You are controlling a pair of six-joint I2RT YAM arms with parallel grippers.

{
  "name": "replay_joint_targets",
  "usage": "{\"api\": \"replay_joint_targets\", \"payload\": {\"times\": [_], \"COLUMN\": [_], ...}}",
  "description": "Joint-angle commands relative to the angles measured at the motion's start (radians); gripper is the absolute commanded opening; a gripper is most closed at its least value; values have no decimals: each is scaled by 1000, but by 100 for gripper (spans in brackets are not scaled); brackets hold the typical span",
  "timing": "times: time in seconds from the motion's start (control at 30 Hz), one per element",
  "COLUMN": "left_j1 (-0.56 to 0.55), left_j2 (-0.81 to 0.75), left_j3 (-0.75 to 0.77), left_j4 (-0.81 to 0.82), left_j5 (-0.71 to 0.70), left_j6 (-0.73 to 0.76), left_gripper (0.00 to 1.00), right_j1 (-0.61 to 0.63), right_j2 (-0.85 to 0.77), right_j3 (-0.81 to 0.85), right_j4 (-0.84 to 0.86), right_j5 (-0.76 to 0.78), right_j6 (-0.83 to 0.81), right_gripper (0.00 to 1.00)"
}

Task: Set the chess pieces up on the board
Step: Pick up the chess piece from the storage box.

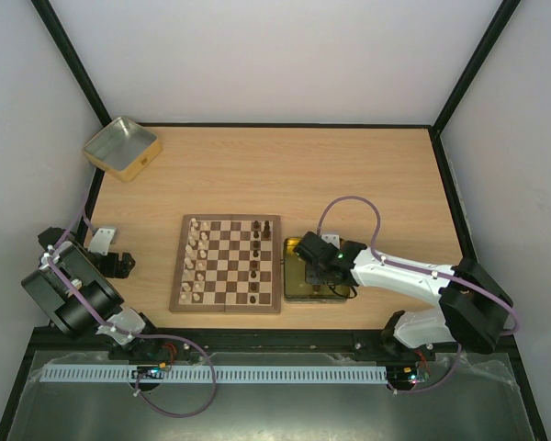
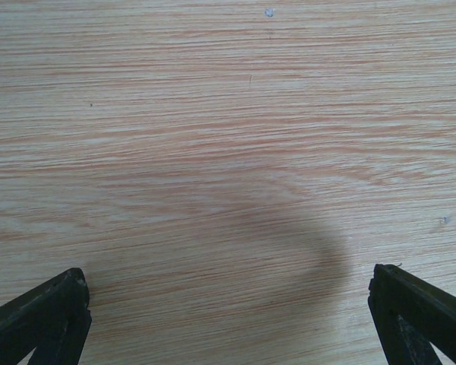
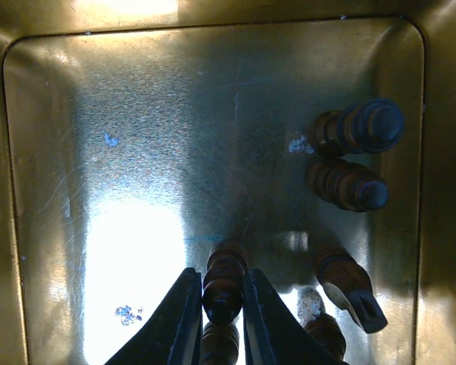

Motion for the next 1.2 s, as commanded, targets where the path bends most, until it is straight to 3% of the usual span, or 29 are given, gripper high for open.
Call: {"api": "replay_joint_targets", "payload": {"times": [0.0, 0.53, 0.77, 1.17], "left_j1": [0, -2, -1, -4], "left_j2": [29, 45, 49, 36], "left_j3": [-48, -41, -41, -37], "left_j4": [-142, -136, -136, -147], "left_j5": [-49, -46, -49, -47], "left_j6": [-33, -33, -30, -36], "left_gripper": [99, 99, 99, 99], "right_j1": [-7, -6, -10, -30], "right_j2": [-15, 25, 17, 7], "right_j3": [17, 169, 116, 3], "right_j4": [-28, -116, -102, -10], "right_j5": [43, 91, 99, 43], "right_j6": [4, -40, -23, -20], "right_gripper": [14, 13, 24, 24]}}
